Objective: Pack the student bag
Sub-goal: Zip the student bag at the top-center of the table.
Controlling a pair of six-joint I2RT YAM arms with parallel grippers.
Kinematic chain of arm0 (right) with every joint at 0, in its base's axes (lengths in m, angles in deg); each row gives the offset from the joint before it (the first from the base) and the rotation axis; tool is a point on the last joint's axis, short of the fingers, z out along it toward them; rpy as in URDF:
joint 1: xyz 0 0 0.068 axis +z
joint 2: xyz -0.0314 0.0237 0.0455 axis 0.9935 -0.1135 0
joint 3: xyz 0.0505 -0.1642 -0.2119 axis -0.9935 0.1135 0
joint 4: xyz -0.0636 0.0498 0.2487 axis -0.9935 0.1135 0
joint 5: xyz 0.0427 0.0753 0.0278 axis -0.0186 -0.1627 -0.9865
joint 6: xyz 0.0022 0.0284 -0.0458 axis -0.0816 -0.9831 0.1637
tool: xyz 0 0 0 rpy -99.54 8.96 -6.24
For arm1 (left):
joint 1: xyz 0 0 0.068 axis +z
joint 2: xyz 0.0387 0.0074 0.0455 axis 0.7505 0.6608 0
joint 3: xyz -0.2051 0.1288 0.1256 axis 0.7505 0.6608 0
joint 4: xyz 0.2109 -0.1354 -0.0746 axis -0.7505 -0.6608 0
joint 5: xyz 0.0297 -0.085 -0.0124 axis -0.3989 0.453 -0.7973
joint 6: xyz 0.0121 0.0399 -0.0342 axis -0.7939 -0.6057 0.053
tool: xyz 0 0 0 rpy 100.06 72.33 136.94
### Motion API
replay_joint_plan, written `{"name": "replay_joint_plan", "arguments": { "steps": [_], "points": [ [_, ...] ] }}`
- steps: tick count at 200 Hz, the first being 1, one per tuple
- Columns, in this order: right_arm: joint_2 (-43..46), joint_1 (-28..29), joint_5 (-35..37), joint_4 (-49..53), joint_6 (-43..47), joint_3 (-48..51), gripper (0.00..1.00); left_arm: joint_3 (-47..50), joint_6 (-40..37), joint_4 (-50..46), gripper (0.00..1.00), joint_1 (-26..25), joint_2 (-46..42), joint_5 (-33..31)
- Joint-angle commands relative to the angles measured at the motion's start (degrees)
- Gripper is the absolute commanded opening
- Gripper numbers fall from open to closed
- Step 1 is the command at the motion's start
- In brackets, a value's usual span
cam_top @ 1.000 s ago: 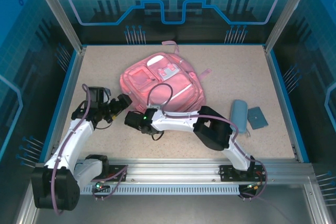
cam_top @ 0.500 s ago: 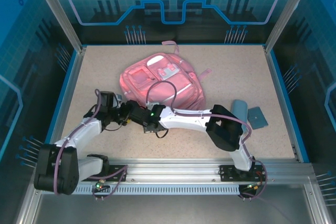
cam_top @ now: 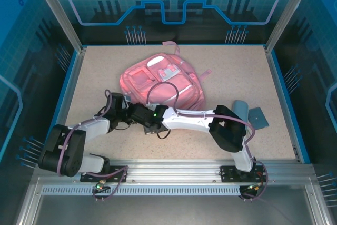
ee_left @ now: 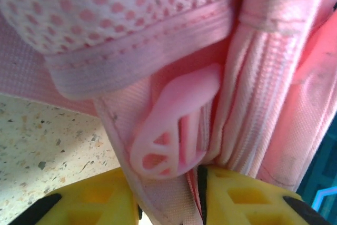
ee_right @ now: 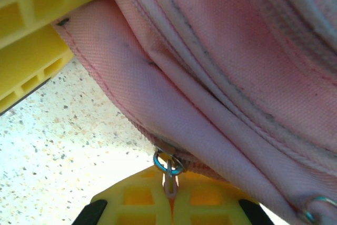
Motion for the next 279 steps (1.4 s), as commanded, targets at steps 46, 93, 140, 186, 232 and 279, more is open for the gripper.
{"name": "replay_joint_plan", "arguments": {
  "steps": [46, 93, 140, 186, 232, 279],
  "points": [
    [10.2, -0.3, 1.6, 6.6, 2.3, 8.4, 0.0, 0.1, 0.0, 3.3, 0.04, -0.2, 1.7, -5.2],
    [19.0, -5.7, 0.3, 12.3, 6.1, 18.5, 0.0, -1.6, -2.1, 1.6, 0.01, -0.2, 2.2, -5.9],
    [25.3, -15.1, 0.3, 14.4, 13.1, 23.7, 0.0, -2.4, -4.3, -1.7, 0.0, -0.1, 0.7, -7.4],
    [28.0, -23.3, -1.8, 13.3, 25.4, 23.7, 0.0, -5.1, -7.1, -5.4, 0.0, -0.2, 0.4, -7.7],
    [32.8, -22.0, -20.0, 4.0, 33.1, 26.1, 0.0, -11.2, -10.5, -9.4, 0.09, 0.1, 2.3, -9.7],
    [30.6, -17.7, -32.6, -7.5, 29.3, 26.7, 0.0, -13.6, -12.0, -17.4, 0.49, 2.1, -1.6, -14.6]
  ]
}}
